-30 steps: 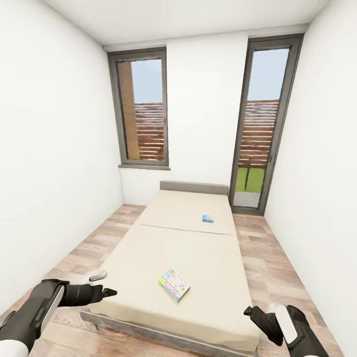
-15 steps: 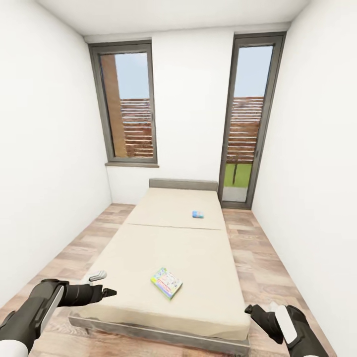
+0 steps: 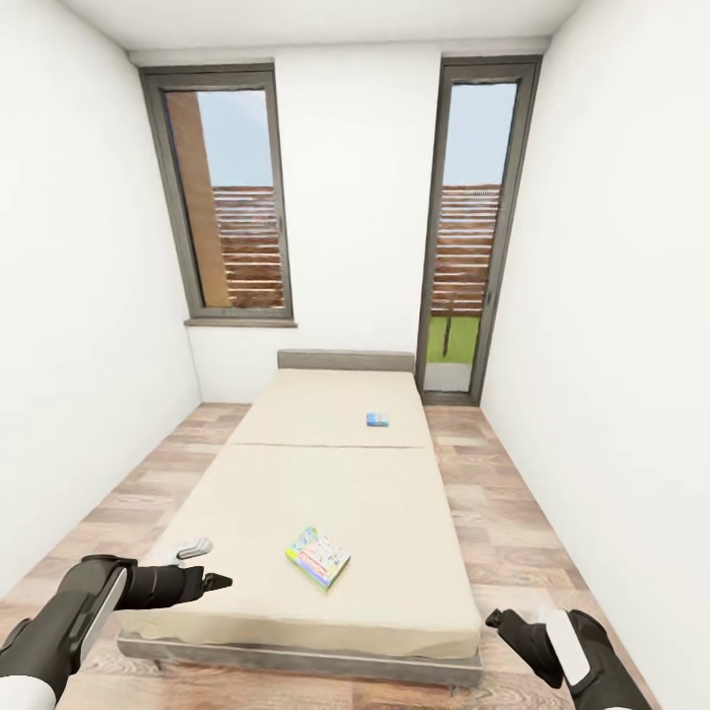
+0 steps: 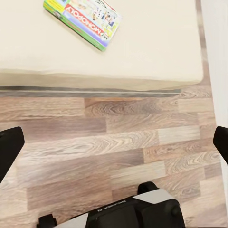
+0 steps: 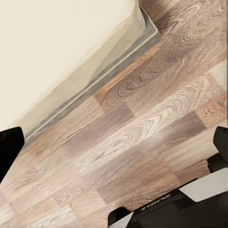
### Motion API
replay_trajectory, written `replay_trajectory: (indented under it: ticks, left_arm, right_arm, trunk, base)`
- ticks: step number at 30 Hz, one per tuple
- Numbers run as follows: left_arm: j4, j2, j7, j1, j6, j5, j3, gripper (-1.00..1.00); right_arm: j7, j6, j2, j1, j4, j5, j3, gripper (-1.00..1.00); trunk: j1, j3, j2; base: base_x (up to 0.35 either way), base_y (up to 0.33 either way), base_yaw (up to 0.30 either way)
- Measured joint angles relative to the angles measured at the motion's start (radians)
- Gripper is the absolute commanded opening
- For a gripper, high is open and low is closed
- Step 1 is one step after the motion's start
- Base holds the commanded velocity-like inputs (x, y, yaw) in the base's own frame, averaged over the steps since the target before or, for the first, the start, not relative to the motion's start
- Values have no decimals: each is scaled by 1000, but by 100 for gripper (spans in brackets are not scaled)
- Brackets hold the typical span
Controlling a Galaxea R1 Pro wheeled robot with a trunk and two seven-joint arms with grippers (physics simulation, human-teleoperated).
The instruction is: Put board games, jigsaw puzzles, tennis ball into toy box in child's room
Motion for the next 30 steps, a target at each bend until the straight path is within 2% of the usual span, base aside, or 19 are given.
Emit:
replay_trajectory:
  ticks: [4, 6, 10, 11, 23, 30]
  left_arm:
    - [1, 2, 0, 0, 0, 0, 1, 100]
    - [0, 17, -1, 0, -1, 3, 3, 100]
    - [0, 29, -2, 0, -1, 7, 6, 100]
    - [0, 34, -2, 0, -6, 7, 7, 100]
    - [0, 35, -2, 0, -14, 7, 8, 100]
    - [1, 35, -2, 0, -14, 7, 8, 100]
  right_arm:
    - [0, -1, 1, 1, 2, 0, 0, 100]
    - [1, -2, 1, 1, 2, 1, 2, 100]
    - [1, -8, 2, 1, 3, 2, 7, 100]
    - [1, -29, 7, 1, 3, 9, 11, 100]
    - [0, -43, 7, 1, 3, 2, 9, 100]
    - [0, -42, 11, 1, 3, 1, 3, 100]
  trunk:
    - [0, -6, 0]
    - [0, -8, 0]
    - [0, -10, 0]
    - [0, -10, 0]
    - [0, -10, 0]
    - [0, -9, 0]
  base:
    - [3, 38, -134]
    - [53, 160, -61]
    - [136, 192, -25]
    - [225, 124, -5]
    - [107, 31, -1]
    - [219, 145, -52]
